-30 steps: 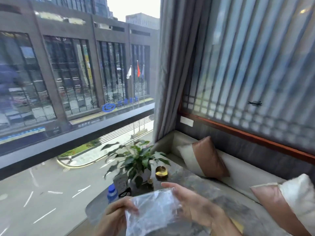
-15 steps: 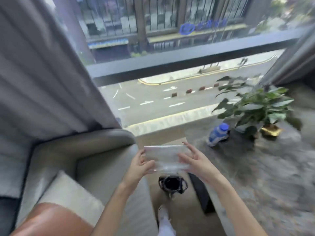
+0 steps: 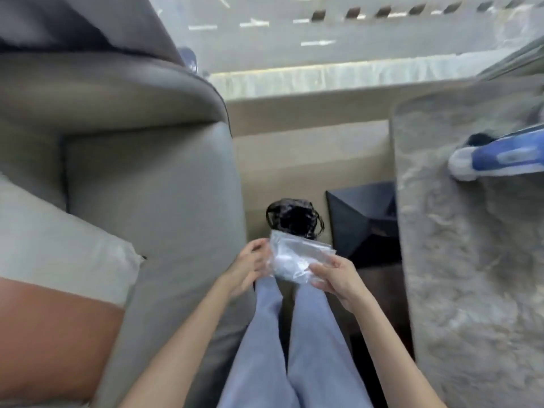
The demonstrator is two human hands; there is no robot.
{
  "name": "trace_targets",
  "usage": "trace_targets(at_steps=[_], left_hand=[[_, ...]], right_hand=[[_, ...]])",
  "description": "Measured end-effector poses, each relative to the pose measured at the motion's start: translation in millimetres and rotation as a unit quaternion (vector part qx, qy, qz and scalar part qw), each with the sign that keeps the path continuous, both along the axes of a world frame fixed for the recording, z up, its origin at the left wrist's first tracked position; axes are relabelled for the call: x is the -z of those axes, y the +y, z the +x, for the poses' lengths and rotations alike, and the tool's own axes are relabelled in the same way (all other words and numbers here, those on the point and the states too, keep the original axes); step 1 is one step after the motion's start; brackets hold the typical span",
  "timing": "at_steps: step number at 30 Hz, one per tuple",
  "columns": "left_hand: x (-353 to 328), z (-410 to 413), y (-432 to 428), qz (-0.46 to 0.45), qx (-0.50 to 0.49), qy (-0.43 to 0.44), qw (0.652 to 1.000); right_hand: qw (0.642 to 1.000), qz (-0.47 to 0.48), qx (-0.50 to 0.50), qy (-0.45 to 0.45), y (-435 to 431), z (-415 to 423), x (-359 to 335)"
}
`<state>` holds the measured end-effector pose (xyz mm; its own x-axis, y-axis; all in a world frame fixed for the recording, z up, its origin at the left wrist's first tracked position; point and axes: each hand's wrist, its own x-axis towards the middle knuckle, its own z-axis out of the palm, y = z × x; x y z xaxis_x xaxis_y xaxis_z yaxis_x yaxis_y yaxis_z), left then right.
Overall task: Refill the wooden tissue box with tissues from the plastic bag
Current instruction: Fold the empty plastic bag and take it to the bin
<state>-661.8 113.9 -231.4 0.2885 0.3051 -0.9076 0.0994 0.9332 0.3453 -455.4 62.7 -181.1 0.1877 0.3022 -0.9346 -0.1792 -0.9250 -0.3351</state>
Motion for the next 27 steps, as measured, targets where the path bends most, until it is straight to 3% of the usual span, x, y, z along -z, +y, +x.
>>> trace_targets(at_steps=[2, 6, 9, 12, 19, 22, 25, 27], left_hand=[[62.6, 16.3, 6.2, -0.014, -0.008, 0.041, 0.999], [195.2, 52.4, 19.3, 0.075, 0.049, 0.166, 0.982], [266.8, 81.7, 26.7, 0.141, 0.131, 0.183, 0.964], [317.2, 108.1, 31.2, 0.143, 0.178, 0.178, 0.957], [362.4, 128.0, 30.3, 0.183, 0.179, 0.254, 0.933], [369.1, 122.0, 29.1, 0.209, 0.187, 0.245, 0.928], [368.0, 117.2, 29.9, 0.21, 0.187, 0.221, 0.934], [366.6, 115.7, 32.4, 0.207, 0.186, 0.213, 0.936]], right_hand=[[0.996, -0.005, 0.046, -0.075, 3.5, 8.5, 59.7], [0.972, 0.007, 0.063, -0.225, 10.7, 37.4, 182.8], [0.94, 0.043, -0.112, -0.321, 14.7, 52.9, 254.0], [0.843, 0.126, -0.317, -0.416, 13.3, 54.8, 301.6], [0.691, 0.167, -0.582, -0.395, 22.8, 47.8, 358.9], [0.677, 0.131, -0.621, -0.373, 37.8, 46.5, 377.3], [0.641, 0.107, -0.666, -0.366, 46.3, 41.1, 389.8], [0.658, 0.103, -0.635, -0.391, 43.6, 31.6, 384.3]])
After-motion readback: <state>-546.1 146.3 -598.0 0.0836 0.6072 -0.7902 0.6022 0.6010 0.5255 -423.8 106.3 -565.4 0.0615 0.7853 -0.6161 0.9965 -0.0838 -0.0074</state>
